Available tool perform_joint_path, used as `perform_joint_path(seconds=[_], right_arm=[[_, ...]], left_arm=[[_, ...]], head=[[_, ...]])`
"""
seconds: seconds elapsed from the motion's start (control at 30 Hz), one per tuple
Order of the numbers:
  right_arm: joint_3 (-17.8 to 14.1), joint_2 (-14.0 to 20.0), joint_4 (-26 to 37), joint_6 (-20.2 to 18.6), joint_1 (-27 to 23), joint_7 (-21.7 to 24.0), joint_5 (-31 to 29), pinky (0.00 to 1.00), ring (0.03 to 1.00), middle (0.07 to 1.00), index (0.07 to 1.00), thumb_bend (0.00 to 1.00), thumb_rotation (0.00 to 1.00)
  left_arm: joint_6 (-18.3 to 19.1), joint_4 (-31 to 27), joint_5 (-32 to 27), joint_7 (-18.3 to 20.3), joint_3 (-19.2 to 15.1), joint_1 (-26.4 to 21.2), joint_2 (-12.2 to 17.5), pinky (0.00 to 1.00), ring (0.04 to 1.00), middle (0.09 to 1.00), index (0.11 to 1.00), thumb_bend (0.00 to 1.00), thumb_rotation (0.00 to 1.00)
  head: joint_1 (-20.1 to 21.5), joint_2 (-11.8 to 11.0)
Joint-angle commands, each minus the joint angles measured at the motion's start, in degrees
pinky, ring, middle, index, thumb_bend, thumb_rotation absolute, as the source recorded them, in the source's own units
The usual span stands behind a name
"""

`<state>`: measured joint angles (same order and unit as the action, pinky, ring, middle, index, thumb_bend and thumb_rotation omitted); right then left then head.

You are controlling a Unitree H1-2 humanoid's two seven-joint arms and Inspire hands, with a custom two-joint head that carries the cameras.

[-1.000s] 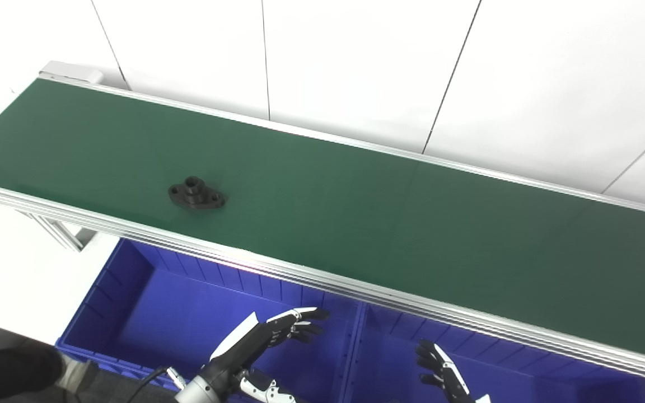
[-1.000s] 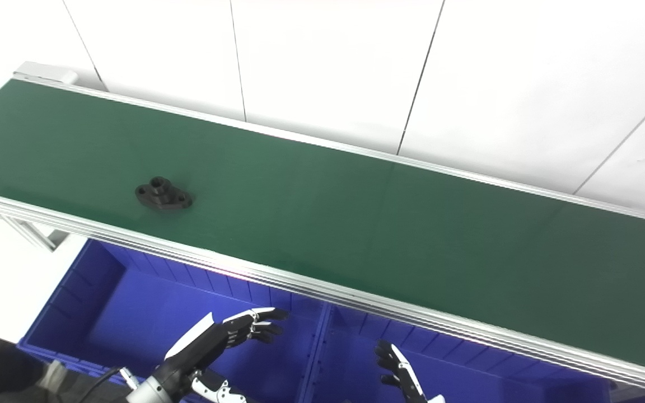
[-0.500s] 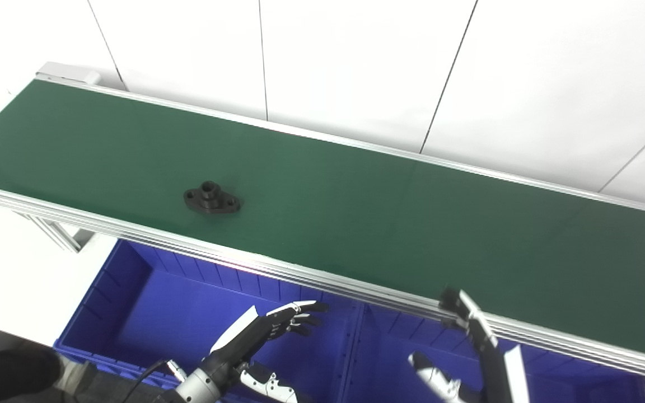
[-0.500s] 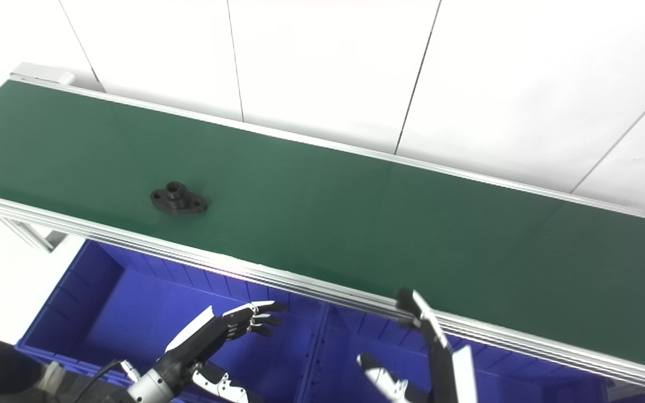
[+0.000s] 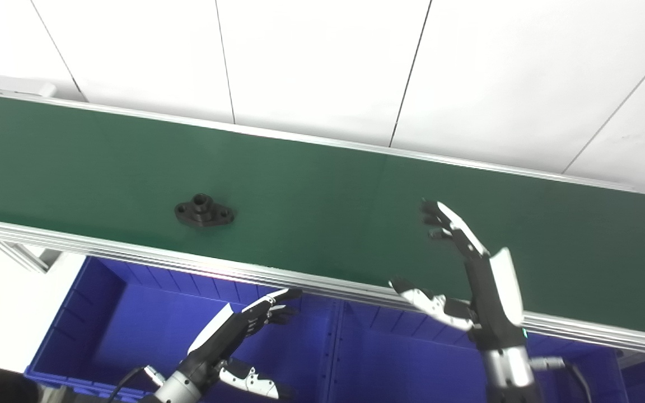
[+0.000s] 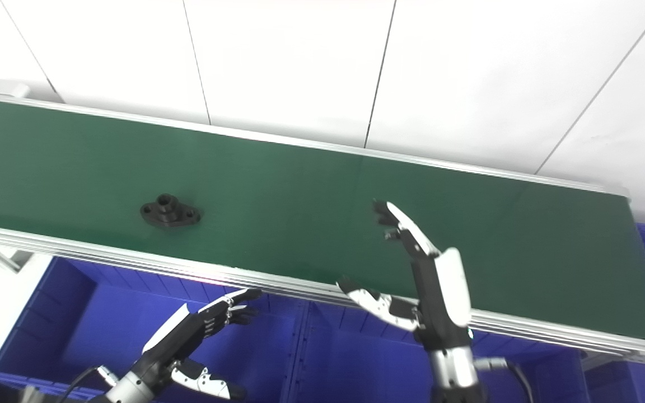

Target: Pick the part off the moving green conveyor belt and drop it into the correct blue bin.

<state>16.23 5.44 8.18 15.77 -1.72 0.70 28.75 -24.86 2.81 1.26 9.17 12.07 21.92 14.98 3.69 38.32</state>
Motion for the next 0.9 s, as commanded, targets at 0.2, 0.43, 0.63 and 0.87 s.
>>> perform_joint_path(seconds=[0.2, 0.43, 0.63, 0.87], right_arm=[[0.93, -3.18, -2.88, -3.18, -7.24, 1.56, 1.29, 0.7, 0.799, 0.844, 0.842, 0.65, 0.34], [2.27, -4.97, -7.38, -5.7, -12.61, 2.54, 3.5, 0.71, 0.817, 0.854, 0.855, 0.68, 0.36], [4.32, -5.99, -10.02, -9.32, -17.43, 4.21, 6.78, 0.7, 0.811, 0.86, 0.865, 0.69, 0.41], [7.32, -7.25, -12.49, -14.68, -22.11, 8.32, 8.37, 0.71, 0.816, 0.856, 0.87, 0.74, 0.39]], left_arm=[[-2.06, -1.41, -2.92, 3.5, -2.83, 0.48, 0.45, 0.86, 0.872, 0.948, 0.92, 0.63, 0.1], [-2.07, -1.09, -5.17, 8.13, -5.52, 0.24, -0.9, 0.86, 0.865, 0.939, 0.916, 0.64, 0.09], [-2.07, -0.9, -5.79, 11.48, -8.0, 0.44, -2.11, 0.83, 0.848, 0.933, 0.9, 0.66, 0.09], [-2.06, -1.15, -4.19, 12.38, -9.65, 1.24, -2.74, 0.82, 0.849, 0.915, 0.891, 0.68, 0.17]], head=[[2.89, 1.17], [2.73, 1.78], [1.54, 2.01], [1.16, 1.94]])
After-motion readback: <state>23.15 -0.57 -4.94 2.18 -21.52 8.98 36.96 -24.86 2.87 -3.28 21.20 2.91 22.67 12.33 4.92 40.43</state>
